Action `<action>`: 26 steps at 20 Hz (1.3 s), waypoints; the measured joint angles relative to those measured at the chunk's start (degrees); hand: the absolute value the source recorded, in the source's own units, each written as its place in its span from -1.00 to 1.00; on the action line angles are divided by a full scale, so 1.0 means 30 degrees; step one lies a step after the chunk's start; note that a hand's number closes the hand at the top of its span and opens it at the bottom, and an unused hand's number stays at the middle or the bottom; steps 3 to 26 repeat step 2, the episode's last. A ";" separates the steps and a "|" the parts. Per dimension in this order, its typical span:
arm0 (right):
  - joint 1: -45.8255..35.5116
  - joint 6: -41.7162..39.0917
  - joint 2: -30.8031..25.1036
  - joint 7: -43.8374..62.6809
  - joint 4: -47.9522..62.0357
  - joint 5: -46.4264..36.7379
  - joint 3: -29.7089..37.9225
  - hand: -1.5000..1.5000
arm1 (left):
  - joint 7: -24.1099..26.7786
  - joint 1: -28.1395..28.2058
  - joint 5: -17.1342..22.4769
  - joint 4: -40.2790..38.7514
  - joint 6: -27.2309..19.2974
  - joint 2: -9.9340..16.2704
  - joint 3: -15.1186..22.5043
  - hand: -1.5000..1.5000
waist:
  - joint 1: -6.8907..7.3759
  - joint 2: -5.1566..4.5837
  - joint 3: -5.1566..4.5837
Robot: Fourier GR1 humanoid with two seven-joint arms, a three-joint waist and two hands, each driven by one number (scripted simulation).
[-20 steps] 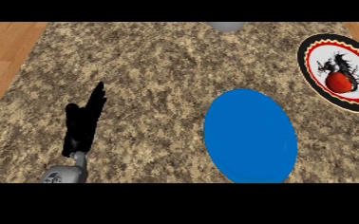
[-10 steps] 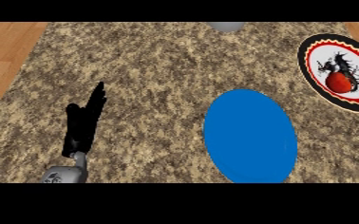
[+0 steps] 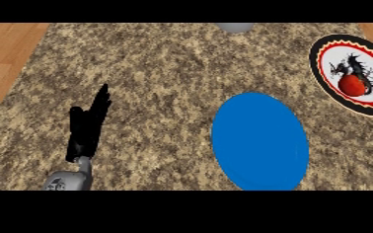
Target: Pick the tomato from the plate and place it in the plate
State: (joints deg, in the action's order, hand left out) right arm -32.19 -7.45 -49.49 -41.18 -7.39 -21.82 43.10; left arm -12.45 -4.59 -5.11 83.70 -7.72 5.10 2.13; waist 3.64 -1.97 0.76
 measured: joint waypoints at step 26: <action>0.0172 0.0001 -0.0161 0.0023 0.0005 0.0022 0.0045 -1.00 | -0.0010 0.0010 0.0062 0.0018 0.0032 0.0029 -0.0064 0.00 | 0.0005 0.0015 0.0003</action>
